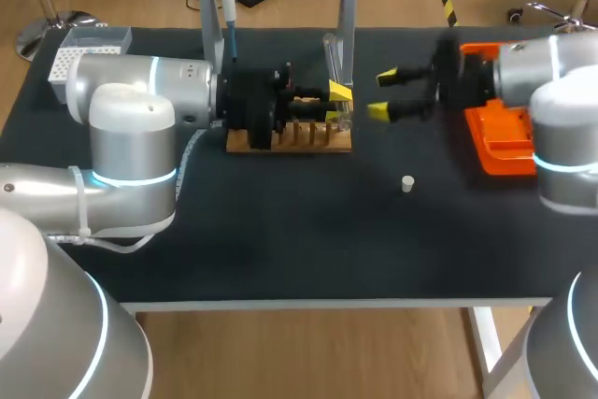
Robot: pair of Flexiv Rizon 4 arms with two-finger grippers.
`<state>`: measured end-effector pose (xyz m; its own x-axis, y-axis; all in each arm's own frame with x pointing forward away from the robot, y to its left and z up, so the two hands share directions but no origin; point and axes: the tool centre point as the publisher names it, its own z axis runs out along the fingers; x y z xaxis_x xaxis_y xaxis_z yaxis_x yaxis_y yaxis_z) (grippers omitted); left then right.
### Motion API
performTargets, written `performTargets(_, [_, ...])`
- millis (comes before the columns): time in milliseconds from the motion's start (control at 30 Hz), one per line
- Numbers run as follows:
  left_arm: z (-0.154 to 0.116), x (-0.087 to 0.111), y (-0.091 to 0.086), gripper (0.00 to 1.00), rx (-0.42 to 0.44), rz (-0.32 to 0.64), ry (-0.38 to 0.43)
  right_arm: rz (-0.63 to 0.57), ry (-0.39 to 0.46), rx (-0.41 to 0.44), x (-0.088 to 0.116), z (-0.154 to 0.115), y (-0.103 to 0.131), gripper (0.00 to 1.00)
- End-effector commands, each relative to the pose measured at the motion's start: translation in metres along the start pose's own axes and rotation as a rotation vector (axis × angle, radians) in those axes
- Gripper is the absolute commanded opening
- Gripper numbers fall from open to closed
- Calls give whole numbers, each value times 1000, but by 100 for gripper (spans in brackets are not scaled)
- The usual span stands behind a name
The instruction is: Invert the test tube, pick up the pipette, mount the tip to pipette, aspirate from beaker and dispense into the tube, eject the tip, return the pipette, and cap with the stopper.
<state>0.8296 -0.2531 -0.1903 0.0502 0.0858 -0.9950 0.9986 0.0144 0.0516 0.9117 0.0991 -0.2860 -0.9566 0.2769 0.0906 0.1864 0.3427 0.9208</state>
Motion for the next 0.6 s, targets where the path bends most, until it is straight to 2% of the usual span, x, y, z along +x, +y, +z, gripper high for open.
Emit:
performTargets(33, [0, 0, 1, 0, 4, 0, 2, -116, -192, 75, 14, 14, -10, 100])
performTargets(267, [0, 0, 1, 0, 4, 0, 2, -98, -242, 123, 12, 29, -26, 100])
performTargets(600, [0, 0, 1, 0, 4, 0, 2, -88, -227, 127, 7, 36, -31, 100])
